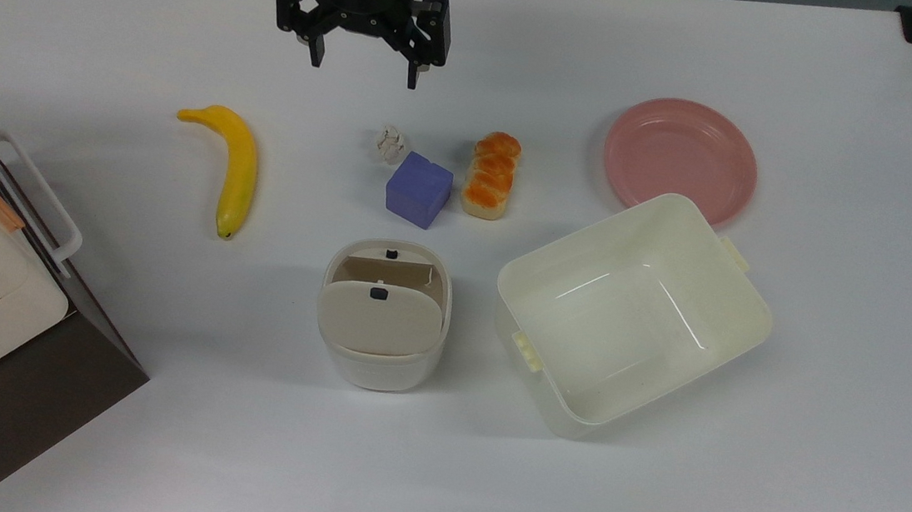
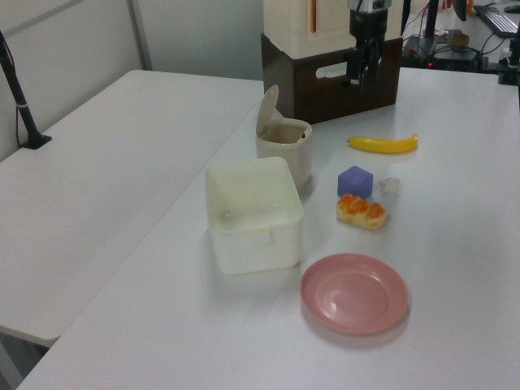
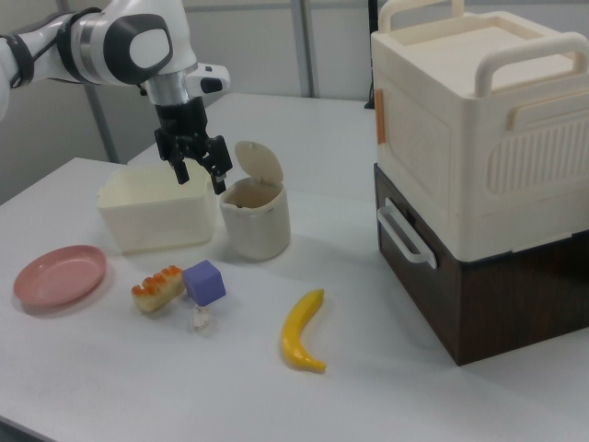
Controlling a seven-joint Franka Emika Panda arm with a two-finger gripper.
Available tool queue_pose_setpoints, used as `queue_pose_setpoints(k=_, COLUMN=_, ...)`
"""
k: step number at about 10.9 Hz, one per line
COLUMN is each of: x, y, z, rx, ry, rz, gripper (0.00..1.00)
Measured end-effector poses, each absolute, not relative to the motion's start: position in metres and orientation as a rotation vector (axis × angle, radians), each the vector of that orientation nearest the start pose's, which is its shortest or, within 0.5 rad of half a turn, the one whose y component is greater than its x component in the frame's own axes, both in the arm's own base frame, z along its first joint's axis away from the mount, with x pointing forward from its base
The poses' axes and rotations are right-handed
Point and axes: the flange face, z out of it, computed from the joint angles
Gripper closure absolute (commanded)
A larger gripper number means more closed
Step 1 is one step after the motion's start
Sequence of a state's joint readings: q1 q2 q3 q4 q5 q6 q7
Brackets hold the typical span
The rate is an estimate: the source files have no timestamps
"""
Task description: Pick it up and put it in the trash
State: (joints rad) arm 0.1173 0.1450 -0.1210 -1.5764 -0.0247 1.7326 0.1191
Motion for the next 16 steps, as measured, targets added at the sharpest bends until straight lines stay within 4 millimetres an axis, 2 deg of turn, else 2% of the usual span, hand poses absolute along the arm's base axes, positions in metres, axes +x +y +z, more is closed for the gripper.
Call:
queue_pose_setpoints(k=3, x=0.608, y=-0.001, z=0.552, rx=-3.177, ry=0.191, rz=-0.023, gripper=0.0)
queue_pose_setpoints(k=10, x=0.607, y=-0.026, z=0.555, rx=-3.17, ry=0.228, rz=-0.027, gripper=0.0)
queue_pose_setpoints(k=16, x=0.608, y=-0.02, z=0.554, rx=-3.167, ry=0.203, rz=-0.027, gripper=0.0)
